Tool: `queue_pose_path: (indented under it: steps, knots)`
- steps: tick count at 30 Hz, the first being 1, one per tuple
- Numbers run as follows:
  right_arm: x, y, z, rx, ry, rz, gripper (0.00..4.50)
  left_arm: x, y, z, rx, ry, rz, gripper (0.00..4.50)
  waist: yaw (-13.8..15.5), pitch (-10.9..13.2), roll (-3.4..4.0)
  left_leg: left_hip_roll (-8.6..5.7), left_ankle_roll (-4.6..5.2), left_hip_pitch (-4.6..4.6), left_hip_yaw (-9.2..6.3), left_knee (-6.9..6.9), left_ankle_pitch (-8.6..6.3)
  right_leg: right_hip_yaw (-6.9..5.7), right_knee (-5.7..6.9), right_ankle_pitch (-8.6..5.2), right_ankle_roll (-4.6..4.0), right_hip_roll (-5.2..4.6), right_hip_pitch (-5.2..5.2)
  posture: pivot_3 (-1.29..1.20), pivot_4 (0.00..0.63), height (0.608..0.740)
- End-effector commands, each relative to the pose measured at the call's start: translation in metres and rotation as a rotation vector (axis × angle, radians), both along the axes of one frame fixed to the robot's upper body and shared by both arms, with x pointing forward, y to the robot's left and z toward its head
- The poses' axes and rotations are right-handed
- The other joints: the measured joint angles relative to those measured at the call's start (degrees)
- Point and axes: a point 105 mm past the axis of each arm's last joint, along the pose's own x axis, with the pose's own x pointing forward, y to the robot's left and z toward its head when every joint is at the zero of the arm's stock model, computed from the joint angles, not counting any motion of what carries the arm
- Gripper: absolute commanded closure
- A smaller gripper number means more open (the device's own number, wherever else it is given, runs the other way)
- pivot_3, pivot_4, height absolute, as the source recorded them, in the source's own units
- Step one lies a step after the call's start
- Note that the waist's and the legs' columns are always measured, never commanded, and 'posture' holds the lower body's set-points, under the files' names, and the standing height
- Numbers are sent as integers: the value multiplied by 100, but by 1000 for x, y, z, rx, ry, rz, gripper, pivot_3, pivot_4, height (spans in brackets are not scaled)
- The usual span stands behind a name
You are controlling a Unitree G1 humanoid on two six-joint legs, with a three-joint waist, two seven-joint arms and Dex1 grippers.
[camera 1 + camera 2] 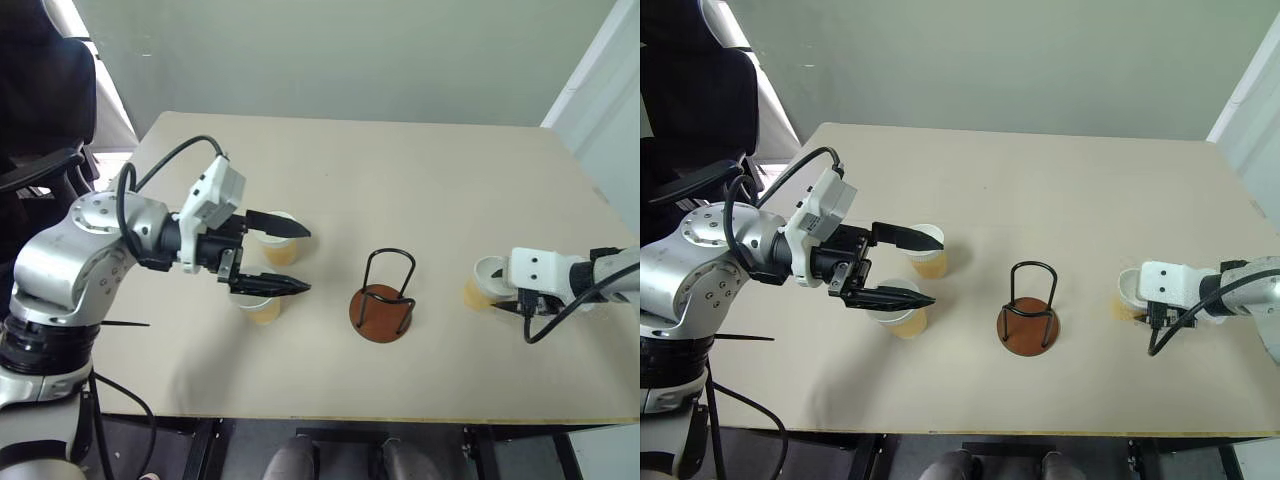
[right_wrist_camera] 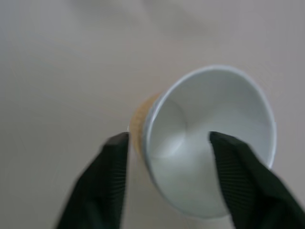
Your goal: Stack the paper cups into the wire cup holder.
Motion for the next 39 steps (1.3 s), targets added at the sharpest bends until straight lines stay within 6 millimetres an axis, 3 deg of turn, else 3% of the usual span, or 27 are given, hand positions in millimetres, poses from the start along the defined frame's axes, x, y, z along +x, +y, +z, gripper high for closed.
queue_pose_path:
  steps: [1,5,14,18,22,25,31,39]
  knots:
    - [0,6,7,0,-17,27,3153,0,4,7,15,-52,10,0,1,0,0,0,0,0,0,0,0,0,0,0,0,0,0,0,150,740]
    - [-1,10,11,24,-4,33,4485,2,6,7,21,-60,16,0,1,0,0,0,0,0,0,0,0,0,0,0,0,0,0,0,150,740]
    - [-4,21,25,61,-14,60,4485,7,10,9,26,-77,41,0,-4,0,0,0,0,-1,0,0,0,0,0,0,0,0,0,0,150,740]
    - [-7,37,56,116,-70,110,4485,10,16,10,31,-82,63,0,-20,0,1,0,0,0,1,0,0,1,0,0,0,0,-1,0,150,740]
    - [-20,68,94,190,-129,219,4485,14,18,12,28,-85,74,0,-37,0,1,1,0,-1,1,-1,0,0,0,0,0,2,-2,0,150,740]
    - [-28,83,109,180,-167,280,4485,17,17,12,27,-86,64,0,-27,0,-1,0,0,-4,-2,0,0,-1,-5,0,0,2,-1,0,150,740]
    - [-49,107,112,142,-155,391,4485,22,13,13,32,-86,35,0,-20,0,-1,0,2,-7,-6,0,0,-2,-8,0,0,1,-2,0,150,740]
    - [-59,115,103,122,-119,421,4485,27,7,14,32,-91,2,0,-24,0,-1,1,2,-8,-6,1,0,-2,-8,0,0,1,-3,0,150,740]
